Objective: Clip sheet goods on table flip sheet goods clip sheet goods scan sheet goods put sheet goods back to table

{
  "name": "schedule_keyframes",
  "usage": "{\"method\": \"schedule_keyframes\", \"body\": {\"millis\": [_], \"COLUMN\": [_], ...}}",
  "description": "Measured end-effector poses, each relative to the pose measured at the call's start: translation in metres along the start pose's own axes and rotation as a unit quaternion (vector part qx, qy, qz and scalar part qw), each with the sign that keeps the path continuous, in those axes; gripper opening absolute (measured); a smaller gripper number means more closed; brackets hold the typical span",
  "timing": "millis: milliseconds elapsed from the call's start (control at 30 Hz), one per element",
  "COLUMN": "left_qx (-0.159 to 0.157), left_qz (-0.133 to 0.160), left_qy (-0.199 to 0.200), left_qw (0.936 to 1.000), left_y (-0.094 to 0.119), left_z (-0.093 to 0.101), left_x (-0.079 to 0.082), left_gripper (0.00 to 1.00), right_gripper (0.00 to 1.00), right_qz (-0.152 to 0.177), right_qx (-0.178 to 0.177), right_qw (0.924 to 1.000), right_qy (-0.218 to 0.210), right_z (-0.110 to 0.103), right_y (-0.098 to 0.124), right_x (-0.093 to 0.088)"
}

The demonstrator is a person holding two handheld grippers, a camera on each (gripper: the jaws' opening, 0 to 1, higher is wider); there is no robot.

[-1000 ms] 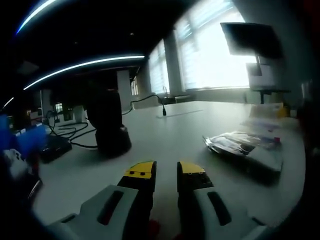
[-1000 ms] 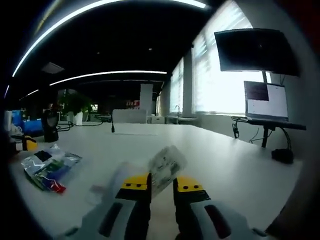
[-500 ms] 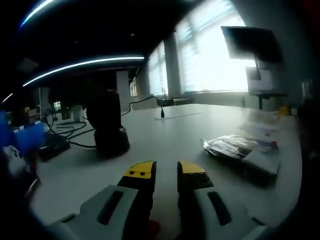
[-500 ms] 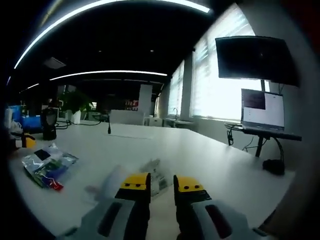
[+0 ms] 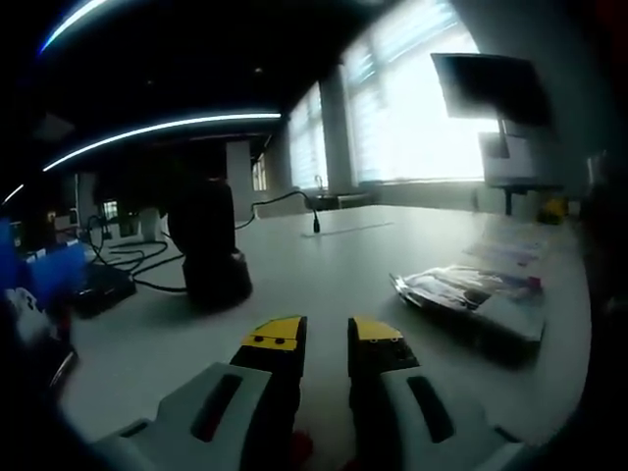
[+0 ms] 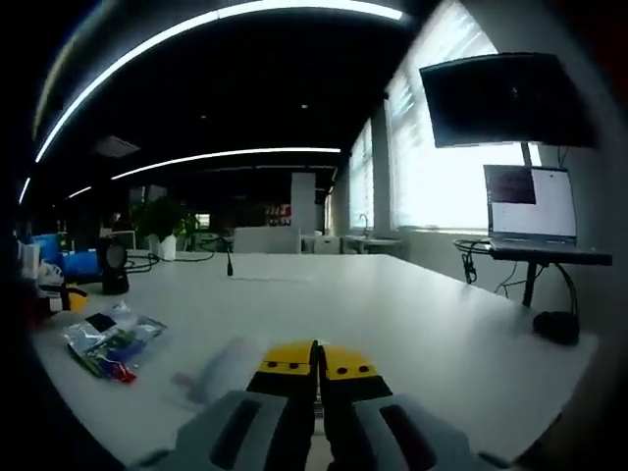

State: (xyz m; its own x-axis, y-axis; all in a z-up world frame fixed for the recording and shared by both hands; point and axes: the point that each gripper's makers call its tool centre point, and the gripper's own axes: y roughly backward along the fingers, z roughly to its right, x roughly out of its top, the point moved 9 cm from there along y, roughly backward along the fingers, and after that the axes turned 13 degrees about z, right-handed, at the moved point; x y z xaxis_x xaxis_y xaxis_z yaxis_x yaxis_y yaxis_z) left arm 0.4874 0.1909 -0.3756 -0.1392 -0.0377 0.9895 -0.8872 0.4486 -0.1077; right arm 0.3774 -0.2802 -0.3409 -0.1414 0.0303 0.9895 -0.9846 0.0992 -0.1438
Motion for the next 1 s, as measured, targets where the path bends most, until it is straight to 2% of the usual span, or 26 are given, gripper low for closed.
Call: {"method": "schedule_keyframes", "body": {"millis": [100, 200, 300, 467, 800, 900, 1000], "left_qx": [0.0, -0.004, -0.013, -0.01, -0.006, -0.005, -0.004], "left_qz": [0.001, 0.001, -0.004, -0.001, 0.003, 0.004, 0.007], "left_qy": [0.003, 0.006, 0.004, 0.009, 0.011, 0.008, 0.006], "left_qw": [1.0, 1.0, 0.9999, 0.9999, 0.9999, 0.9999, 1.0], "left_y": [0.0, 0.001, 0.002, 0.004, 0.005, 0.005, 0.006], "left_z": [0.0, 0.001, 0.004, 0.003, 0.004, 0.004, 0.004], "left_x": [0.0, 0.0, 0.0, 0.0, 0.001, 0.001, 0.002], "left_gripper": [0.1, 0.09, 0.09, 0.09, 0.09, 0.09, 0.09], "right_gripper": [0.0, 0.0, 0.0, 0.0, 0.0, 0.0, 0.0], "right_qz": [-0.003, -0.002, -0.005, -0.006, 0.0, -0.004, -0.006], "right_qx": [0.017, 0.055, 0.086, 0.116, 0.151, 0.154, 0.146], "right_qw": [0.9998, 0.9983, 0.9963, 0.9932, 0.9884, 0.9878, 0.9891], "right_qy": [0.011, 0.02, -0.012, -0.007, 0.015, 0.026, 0.019], "right_z": [0.004, 0.002, 0.007, 0.014, 0.019, 0.019, 0.02], "right_y": [-0.003, -0.008, -0.014, -0.017, -0.019, -0.02, -0.02], "right_x": [-0.002, -0.003, -0.006, -0.008, -0.012, -0.017, -0.024]}}
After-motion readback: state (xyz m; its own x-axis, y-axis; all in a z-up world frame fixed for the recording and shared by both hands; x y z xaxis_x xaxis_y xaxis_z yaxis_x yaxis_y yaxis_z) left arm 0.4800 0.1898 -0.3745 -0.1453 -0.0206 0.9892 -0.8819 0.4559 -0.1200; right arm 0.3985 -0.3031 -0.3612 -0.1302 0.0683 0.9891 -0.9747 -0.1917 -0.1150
